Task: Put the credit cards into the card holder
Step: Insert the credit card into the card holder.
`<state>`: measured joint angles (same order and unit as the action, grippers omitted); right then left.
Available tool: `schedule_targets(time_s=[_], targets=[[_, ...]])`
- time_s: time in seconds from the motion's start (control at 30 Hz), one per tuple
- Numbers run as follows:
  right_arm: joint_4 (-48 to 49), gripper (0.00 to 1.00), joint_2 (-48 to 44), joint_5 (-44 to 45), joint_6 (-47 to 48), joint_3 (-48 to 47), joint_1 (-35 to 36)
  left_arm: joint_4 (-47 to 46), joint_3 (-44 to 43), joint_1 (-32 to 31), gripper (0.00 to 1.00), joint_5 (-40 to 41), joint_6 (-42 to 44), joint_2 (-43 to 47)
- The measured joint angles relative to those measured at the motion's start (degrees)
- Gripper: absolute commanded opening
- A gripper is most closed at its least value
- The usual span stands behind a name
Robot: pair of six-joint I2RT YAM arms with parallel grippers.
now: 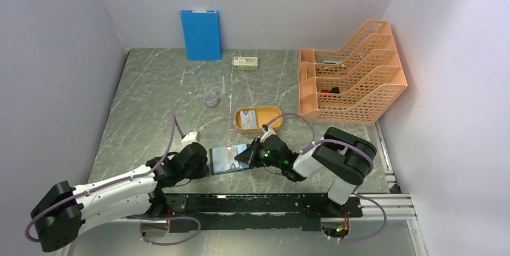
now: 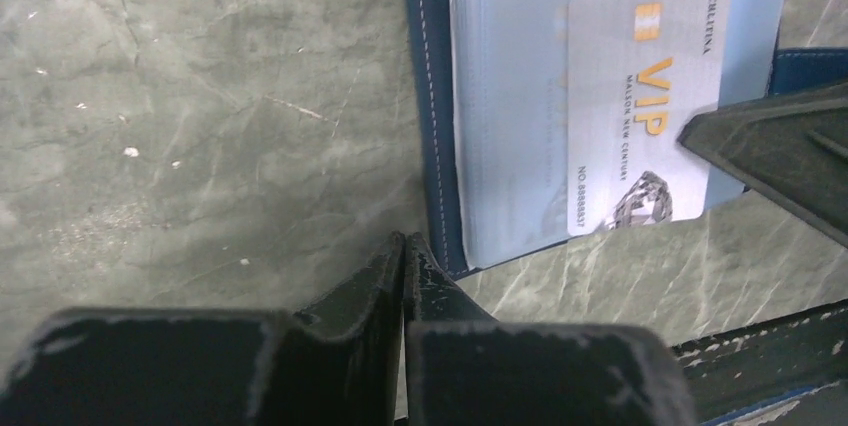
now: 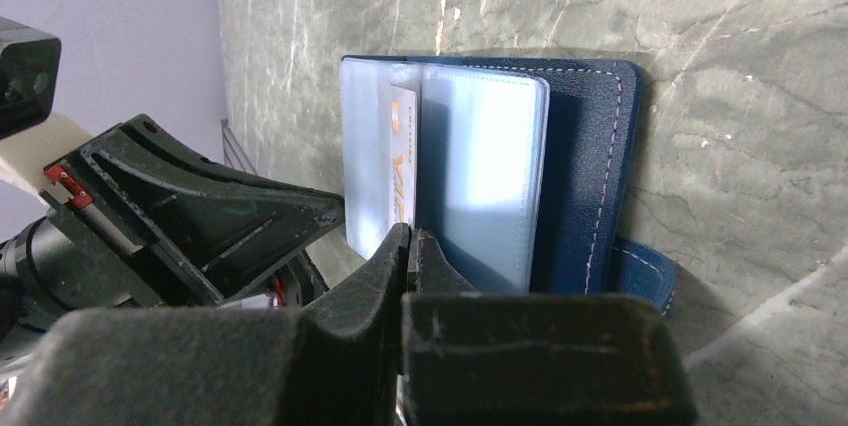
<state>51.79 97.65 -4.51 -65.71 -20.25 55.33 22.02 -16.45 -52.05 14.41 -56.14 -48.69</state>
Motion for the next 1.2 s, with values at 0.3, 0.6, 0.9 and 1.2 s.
schedule_targets(time_s=[0.3, 0.6, 0.9, 1.2], targets=[[-0.5, 0.00, 0.0, 0.1, 0.1, -0.9, 0.3, -5.1, -1.9, 0.0, 0.05, -0.1, 0.6, -7.1], [-0.9, 0.00, 1.0, 0.2, 0.1, -1.6, 0.7, -8.2, -2.0, 0.1, 0.05, -1.0, 1.9, -8.6], [-5.1, 0.29, -0.5, 0.1, 1.4, -2.3, 1.1, -8.7, -2.0, 0.2, 0.05, -1.2, 2.0, -8.6], [-14.9, 0.41, -4.1, 0.1, 5.4, -6.1, 1.4, -8.4, -1.9, 0.2, 0.05, -1.3, 2.2, -8.2]])
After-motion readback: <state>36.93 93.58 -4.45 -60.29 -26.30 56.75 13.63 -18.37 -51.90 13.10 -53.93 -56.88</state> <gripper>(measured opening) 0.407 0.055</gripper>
